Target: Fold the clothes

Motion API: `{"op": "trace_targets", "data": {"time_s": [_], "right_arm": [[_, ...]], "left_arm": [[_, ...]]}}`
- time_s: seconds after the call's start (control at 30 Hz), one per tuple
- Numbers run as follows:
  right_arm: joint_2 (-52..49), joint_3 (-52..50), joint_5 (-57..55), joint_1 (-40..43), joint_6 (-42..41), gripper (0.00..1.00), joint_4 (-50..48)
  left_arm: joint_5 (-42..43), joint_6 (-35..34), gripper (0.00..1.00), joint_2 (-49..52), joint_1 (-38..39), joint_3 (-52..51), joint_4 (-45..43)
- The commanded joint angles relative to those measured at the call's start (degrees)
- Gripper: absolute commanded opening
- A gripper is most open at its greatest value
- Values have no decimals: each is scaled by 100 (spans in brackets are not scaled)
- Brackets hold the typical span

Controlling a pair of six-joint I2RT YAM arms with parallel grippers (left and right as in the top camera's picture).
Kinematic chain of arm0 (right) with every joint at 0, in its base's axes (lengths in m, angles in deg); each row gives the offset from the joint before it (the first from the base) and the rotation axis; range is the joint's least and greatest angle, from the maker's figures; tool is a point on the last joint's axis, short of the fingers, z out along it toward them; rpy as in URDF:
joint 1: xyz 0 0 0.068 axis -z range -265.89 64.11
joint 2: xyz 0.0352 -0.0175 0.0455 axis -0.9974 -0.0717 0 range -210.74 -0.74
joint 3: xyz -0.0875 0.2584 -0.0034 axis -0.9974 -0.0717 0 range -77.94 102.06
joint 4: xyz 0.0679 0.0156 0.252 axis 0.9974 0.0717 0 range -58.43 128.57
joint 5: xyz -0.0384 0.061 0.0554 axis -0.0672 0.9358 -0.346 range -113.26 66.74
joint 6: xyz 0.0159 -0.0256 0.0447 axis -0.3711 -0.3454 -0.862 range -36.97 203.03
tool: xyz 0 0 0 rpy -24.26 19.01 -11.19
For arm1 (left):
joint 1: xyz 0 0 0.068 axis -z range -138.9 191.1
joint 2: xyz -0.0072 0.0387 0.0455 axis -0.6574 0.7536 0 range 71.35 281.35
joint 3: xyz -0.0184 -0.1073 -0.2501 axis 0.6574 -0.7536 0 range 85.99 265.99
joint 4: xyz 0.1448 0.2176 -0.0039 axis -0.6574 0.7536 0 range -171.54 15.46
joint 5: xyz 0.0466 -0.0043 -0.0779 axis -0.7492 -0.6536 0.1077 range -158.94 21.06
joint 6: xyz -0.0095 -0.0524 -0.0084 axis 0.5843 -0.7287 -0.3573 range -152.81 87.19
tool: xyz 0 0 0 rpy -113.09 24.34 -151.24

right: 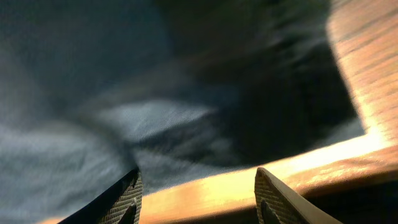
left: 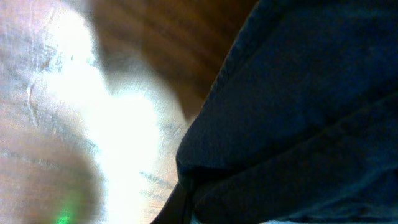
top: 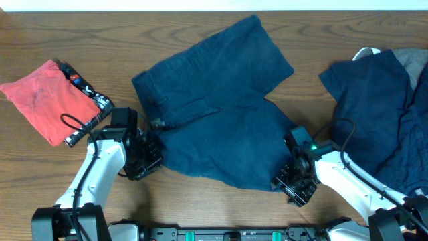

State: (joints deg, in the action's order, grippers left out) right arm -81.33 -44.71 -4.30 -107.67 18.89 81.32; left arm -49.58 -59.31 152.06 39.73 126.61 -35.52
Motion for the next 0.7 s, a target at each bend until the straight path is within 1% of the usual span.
{"op": "trace_targets", "data": {"time_s": [0.0, 0.1, 0.37, 0.43, 0.6, 0.67], "right_arm": [[79, -90, -610, -20, -544, 56, -109], [79, -90, -1038, -20, -616, 57, -284], [79, -90, -1397, 48, -728, 57, -326], [79, -90, -1482, 133, -809, 57, -319], [79, -87, -1600, 544, -866, 57, -444], [79, -90, -1646, 796, -863, 57, -503]], "left_arm": [[9, 101, 7, 37, 22, -7, 232], [9, 101, 6, 37, 22, -7, 557], [7, 105, 6, 37, 22, -7, 1270], [-2, 195, 6, 37, 22, -7, 1377], [-623, 227, 6, 37, 22, -7, 1537], [-688, 225, 6, 37, 22, -7, 1543]]}}
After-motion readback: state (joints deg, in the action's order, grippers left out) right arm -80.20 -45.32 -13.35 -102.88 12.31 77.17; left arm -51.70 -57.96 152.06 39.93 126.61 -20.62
